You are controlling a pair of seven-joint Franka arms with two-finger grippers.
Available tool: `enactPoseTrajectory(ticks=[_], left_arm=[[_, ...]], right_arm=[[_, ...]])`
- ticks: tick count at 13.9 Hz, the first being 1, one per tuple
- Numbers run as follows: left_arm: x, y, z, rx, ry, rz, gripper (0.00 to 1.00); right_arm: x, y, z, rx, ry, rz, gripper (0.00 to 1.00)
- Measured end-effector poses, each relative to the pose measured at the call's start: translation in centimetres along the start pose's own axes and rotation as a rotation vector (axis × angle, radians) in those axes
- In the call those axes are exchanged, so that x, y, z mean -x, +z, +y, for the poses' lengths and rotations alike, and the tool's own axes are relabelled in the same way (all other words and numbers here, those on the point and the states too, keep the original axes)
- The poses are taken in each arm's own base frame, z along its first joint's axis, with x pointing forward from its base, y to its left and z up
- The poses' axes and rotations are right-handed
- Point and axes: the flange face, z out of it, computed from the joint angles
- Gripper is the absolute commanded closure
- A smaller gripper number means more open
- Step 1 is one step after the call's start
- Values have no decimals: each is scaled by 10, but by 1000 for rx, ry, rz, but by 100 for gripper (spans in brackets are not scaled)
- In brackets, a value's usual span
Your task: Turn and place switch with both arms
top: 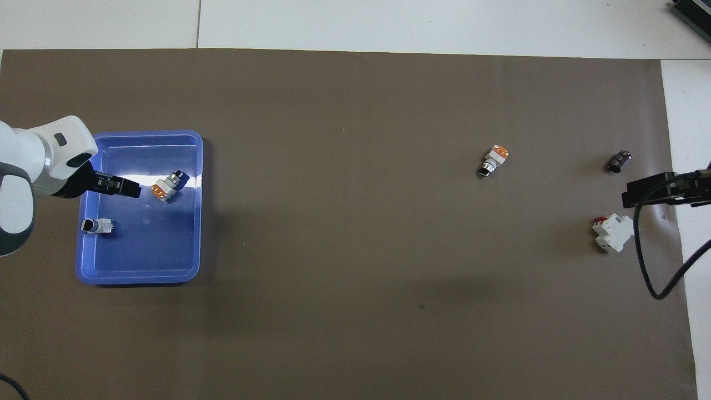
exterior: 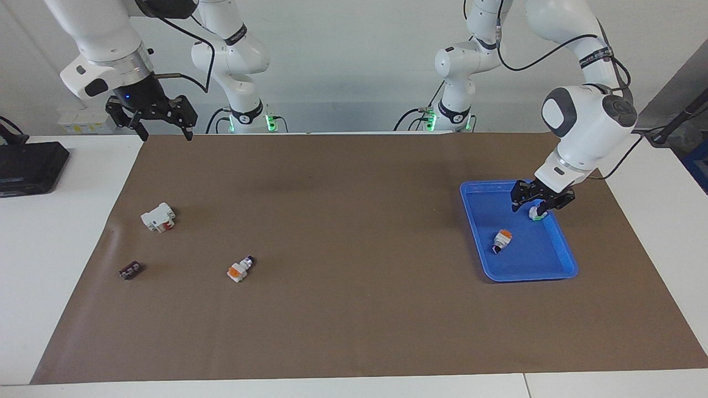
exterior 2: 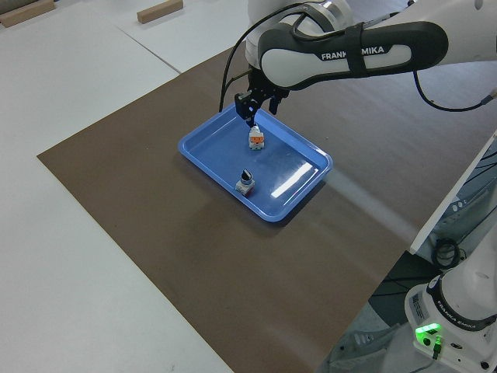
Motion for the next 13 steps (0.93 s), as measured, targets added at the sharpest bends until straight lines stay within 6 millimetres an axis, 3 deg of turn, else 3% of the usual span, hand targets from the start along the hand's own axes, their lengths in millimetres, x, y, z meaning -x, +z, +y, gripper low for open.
enactPoseTrajectory(ticks=[6, 11, 13], left_arm=[[-33, -60, 65, -47, 66, -70, 23], [-35, -111, 139, -52, 41, -124, 22], [-32, -135, 155, -56, 34, -131, 21]], right_arm=[[0, 0, -2, -3, -3, 0, 0], [0, 0, -2, -3, -3, 2, 0], [-1, -1, -2, -3, -3, 11, 0]])
